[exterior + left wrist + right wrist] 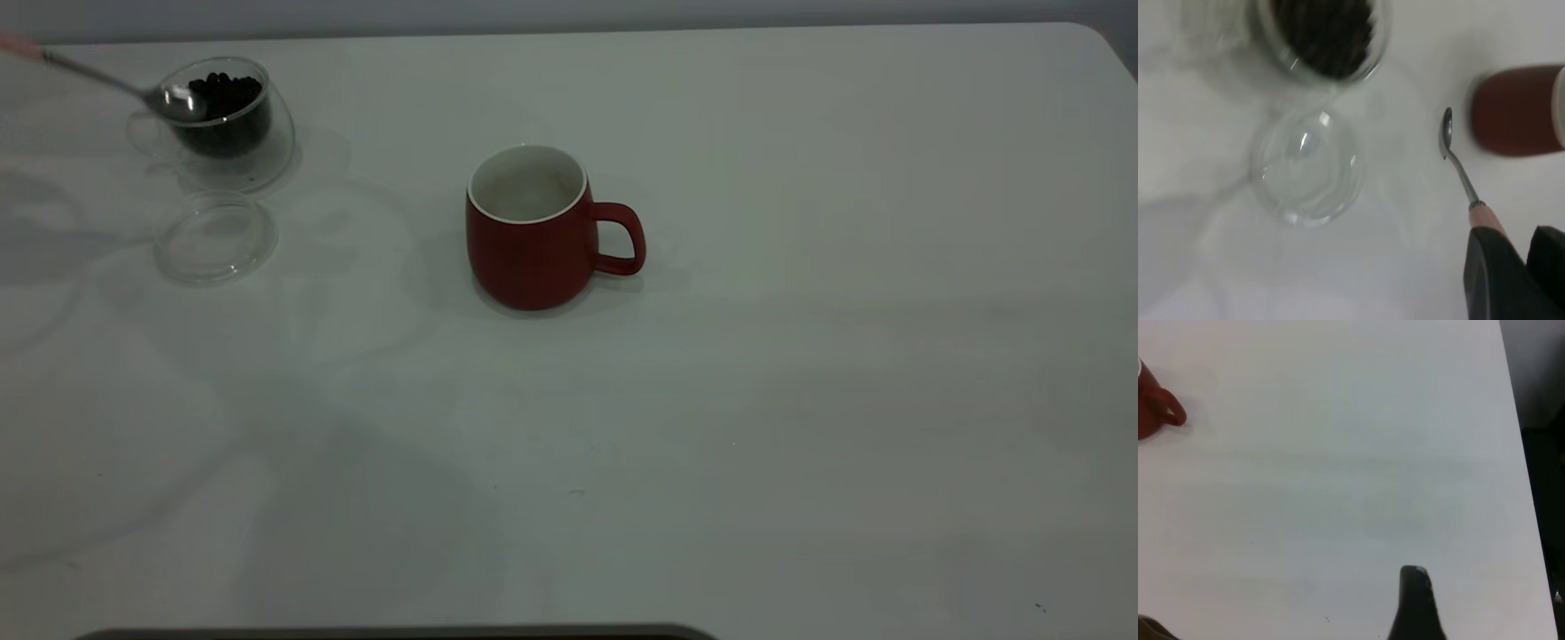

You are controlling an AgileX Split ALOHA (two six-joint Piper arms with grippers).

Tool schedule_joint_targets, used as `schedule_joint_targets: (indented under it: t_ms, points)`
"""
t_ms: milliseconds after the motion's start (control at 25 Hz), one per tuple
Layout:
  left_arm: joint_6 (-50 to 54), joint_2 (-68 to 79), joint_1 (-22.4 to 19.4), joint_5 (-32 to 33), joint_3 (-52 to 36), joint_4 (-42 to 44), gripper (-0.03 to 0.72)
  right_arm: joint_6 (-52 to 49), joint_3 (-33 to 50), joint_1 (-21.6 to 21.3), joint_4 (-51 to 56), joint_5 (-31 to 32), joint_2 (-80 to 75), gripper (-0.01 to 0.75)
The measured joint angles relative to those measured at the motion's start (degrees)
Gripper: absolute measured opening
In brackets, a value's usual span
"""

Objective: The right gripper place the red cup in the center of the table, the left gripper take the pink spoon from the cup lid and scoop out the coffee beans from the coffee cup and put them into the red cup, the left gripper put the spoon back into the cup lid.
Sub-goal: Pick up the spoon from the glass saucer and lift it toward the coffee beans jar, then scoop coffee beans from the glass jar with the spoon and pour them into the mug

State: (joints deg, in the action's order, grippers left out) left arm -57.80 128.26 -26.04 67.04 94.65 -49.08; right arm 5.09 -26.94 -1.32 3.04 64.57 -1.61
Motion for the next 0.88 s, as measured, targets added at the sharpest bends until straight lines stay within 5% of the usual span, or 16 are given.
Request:
schedule_joint_targets:
  t_ms: [320,880]
  points:
    - [-0.17,-0.03,-0.48,-0.36,0.00,-3.55,0.127,0.00,0.00,0.00,0.00,0.00,0.00,0.588]
    - [-6.43,6.18,-1.14,-11.45,0.00,-11.75,0.127,0.00,0.00,0.00,0.16,0.00,0.00,0.588]
